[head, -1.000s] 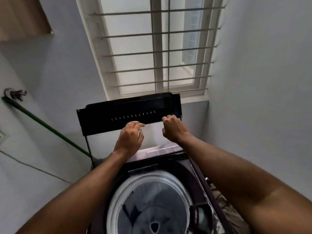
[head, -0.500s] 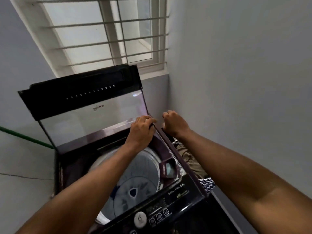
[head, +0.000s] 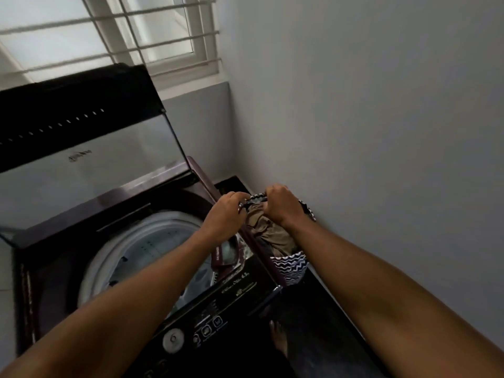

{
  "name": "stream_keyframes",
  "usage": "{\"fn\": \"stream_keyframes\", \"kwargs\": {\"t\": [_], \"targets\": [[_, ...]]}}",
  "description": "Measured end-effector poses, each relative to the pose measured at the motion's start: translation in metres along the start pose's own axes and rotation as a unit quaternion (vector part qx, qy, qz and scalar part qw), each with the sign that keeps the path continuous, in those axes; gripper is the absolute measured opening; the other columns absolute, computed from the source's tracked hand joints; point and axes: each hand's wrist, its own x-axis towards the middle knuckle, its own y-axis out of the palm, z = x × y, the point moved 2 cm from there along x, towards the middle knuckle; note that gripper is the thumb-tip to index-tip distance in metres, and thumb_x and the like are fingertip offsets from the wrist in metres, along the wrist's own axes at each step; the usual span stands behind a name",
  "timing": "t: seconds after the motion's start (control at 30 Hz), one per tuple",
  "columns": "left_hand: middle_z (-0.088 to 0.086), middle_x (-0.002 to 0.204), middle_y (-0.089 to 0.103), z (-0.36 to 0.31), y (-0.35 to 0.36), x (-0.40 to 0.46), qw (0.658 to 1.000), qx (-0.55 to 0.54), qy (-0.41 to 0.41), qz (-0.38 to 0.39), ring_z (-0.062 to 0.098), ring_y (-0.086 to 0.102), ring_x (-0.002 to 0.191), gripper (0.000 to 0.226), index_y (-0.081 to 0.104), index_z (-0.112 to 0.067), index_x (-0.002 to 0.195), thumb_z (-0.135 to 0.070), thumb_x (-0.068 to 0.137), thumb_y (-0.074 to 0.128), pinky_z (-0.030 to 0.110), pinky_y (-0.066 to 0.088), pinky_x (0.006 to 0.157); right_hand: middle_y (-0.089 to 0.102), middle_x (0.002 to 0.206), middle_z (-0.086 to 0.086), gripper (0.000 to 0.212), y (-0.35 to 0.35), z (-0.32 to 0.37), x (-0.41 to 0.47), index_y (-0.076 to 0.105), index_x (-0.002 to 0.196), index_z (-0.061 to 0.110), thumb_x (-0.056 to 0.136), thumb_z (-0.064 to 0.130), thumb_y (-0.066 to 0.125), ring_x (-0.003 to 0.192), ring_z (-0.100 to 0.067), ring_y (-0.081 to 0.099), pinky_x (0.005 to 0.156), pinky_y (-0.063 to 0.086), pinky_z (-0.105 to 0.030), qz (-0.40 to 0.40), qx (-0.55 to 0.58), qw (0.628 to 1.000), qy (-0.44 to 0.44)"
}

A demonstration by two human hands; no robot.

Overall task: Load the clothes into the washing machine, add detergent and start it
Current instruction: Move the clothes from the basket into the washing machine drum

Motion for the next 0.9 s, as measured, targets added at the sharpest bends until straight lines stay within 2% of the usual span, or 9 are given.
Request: {"fn": "stream_keyframes", "kwargs": {"t": [0.23,0.33,0.47,0.57,0.7,0.9], "targets": [[0.004,0.109,0.064,-0.012,0.042,0.043,0.996,0.022,-0.014,0.084,0.02,0.058,0.103,0.03,0.07,-0.017,0.113,-0.009,0.088,0.056,0.024,0.042,0.083,0.063,0.115,-0.021,0.03,0.037,-0.072,0.015,0.065,0.111,0.002,0.085,0.014,0.059,0.109,-0.038,0.059,0.091,0.049,-0.04,0.042,0.026,0.998,0.029],[0.005,0.113,0.065,-0.009,0.059,0.06,0.993,0.03,-0.025,0.112,0.022,0.059,0.107,0.029,0.067,-0.015,0.117,-0.011,0.089,0.058,0.029,0.046,0.088,0.061,0.116,-0.024,0.022,0.055,-0.093,0.024,0.063,0.106,-0.002,0.089,0.01,0.057,0.109,-0.039,0.058,0.09,0.048,-0.042,0.063,0.028,0.997,0.033],[0.008,0.12,0.062,-0.002,0.085,0.083,0.986,0.039,-0.052,0.152,0.024,0.056,0.113,0.036,0.062,-0.011,0.124,-0.01,0.088,0.058,0.032,0.045,0.095,0.061,0.114,-0.021,0.023,0.082,-0.116,0.039,0.061,0.108,-0.002,0.087,0.004,0.053,0.109,-0.039,0.057,0.088,0.05,-0.042,0.095,0.032,0.995,0.023],[0.008,0.127,0.057,0.01,0.109,0.099,0.974,0.062,-0.083,0.202,0.027,0.052,0.12,0.041,0.057,-0.016,0.129,-0.02,0.088,0.058,0.037,0.044,0.099,0.06,0.117,-0.02,0.024,0.1,-0.127,0.049,0.059,0.11,-0.001,0.087,0.003,0.054,0.112,-0.037,0.055,0.089,0.05,-0.042,0.113,0.04,0.993,0.019],[0.004,0.14,0.05,0.025,0.138,0.119,0.958,0.143,-0.127,0.215,0.029,0.044,0.128,0.051,0.047,-0.025,0.139,-0.035,0.089,0.055,0.045,0.035,0.104,0.058,0.12,-0.017,0.024,0.122,-0.138,0.063,0.06,0.111,0.002,0.088,0.007,0.056,0.116,-0.033,0.052,0.09,0.048,-0.04,0.136,0.031,0.99,0.011],[0.012,0.143,0.043,0.057,0.178,0.14,0.935,0.154,-0.187,0.26,0.035,0.036,0.132,0.055,0.045,-0.019,0.141,-0.038,0.09,0.054,0.046,0.03,0.109,0.054,0.129,-0.016,0.027,0.159,-0.154,0.083,0.06,0.116,0.006,0.091,0.014,0.054,0.125,-0.036,0.044,0.096,0.045,-0.043,0.197,-0.003,0.98,0.0]]}}
